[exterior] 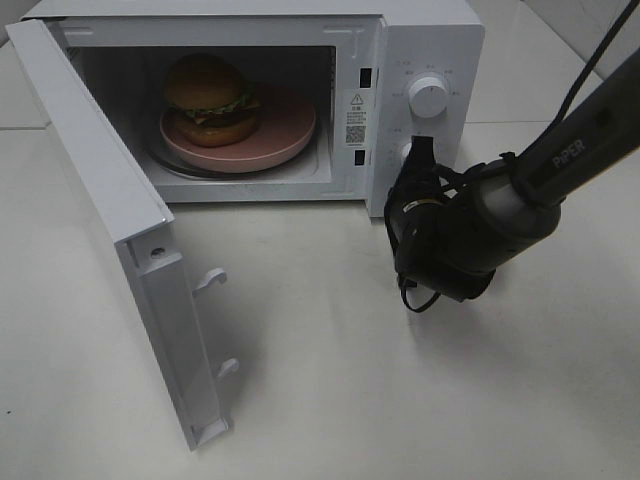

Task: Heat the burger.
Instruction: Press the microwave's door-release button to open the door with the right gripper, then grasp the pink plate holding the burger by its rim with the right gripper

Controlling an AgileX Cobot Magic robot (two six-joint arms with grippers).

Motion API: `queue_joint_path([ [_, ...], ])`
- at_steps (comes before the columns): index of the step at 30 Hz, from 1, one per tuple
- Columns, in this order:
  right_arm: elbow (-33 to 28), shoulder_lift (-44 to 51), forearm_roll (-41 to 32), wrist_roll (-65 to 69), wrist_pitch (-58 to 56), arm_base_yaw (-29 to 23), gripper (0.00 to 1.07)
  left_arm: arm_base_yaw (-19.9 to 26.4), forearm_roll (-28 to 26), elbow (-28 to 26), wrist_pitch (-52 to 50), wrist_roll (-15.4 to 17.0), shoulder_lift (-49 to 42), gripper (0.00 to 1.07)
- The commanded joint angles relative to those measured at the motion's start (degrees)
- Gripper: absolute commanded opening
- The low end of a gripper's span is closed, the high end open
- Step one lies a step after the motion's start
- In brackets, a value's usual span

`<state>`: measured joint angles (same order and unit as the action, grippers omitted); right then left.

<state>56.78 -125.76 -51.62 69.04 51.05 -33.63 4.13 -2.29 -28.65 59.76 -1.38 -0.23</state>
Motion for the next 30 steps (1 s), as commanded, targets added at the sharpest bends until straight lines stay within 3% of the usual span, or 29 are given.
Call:
queue_joint_path([
  [1,1.1,3.1,12.1,0.4,3.7,0.7,0.00,0.0,-0.1,0.2,-0.3,0.3,-1.1,0.95],
  [30,-22.7,22.2,15.0,-2.9,-9.6,0.7,0.00,0.0,-0.1,0.2,-0.3,0.3,-1.1,0.95],
])
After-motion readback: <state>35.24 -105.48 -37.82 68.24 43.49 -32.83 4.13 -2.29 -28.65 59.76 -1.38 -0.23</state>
